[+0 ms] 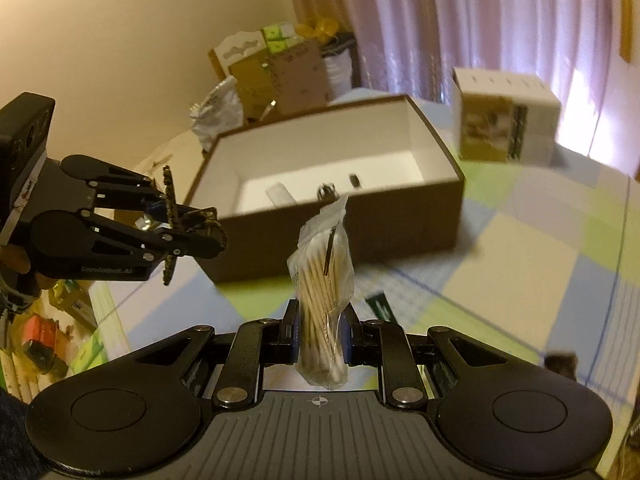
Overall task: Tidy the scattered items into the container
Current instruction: 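Lift the hair clip and swab bag and carry both over the box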
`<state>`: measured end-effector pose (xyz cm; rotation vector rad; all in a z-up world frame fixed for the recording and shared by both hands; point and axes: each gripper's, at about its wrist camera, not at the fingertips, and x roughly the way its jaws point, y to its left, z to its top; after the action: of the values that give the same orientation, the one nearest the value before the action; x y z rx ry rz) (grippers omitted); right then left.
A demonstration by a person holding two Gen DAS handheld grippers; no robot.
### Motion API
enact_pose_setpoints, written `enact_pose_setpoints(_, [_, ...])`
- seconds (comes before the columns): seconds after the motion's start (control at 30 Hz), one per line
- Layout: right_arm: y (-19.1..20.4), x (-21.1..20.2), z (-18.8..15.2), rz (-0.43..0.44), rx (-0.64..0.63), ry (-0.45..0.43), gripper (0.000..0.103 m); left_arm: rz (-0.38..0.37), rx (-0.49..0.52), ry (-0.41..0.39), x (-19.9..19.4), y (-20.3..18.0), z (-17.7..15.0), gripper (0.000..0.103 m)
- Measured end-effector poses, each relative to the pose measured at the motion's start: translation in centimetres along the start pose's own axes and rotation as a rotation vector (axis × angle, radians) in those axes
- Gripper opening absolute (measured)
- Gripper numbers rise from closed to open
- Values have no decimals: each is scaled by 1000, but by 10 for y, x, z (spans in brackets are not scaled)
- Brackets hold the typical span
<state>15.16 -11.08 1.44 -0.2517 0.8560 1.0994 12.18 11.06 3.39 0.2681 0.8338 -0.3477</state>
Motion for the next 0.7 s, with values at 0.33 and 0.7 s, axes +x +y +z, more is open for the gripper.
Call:
enact_pose_setpoints(0.33, [5,12,41,3,-59,-46,16,46,1,-43,-4,32,21,22])
enact_pose_setpoints(0.7, [0,19,88,-21,-87,-114,16,96,-7,-82,-4,66,43,22])
